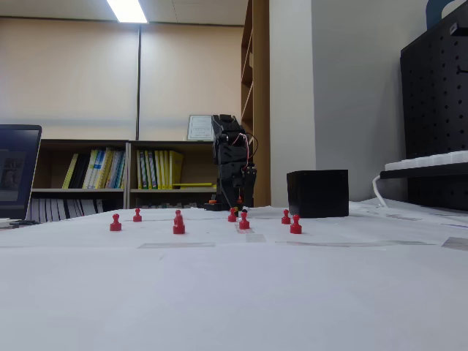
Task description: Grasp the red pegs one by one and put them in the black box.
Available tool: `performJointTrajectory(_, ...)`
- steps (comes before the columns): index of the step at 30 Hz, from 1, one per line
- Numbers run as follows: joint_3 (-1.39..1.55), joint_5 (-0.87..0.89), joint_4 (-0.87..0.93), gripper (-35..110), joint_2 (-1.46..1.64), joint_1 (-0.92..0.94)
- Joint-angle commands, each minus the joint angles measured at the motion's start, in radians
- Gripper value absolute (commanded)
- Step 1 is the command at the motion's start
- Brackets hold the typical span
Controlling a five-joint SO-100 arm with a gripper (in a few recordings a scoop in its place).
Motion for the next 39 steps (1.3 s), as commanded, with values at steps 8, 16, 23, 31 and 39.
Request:
performJointTrajectory(8, -0.264, 0.018, -0.773, 10, 0.172, -0.100)
performJointTrajectory(16, -0.144, -0.023, -0.816, 12, 0.264, -0.117)
performJointTrajectory(23, -0.023, -0.049, -0.813, 12, 0.371, -0.135)
performJointTrajectory(31, 0.143, -0.071, -0.815, 12, 0.525, -0.129)
performJointTrajectory(39, 0.250, -0.100, -0.813, 14, 0.604, -0.120)
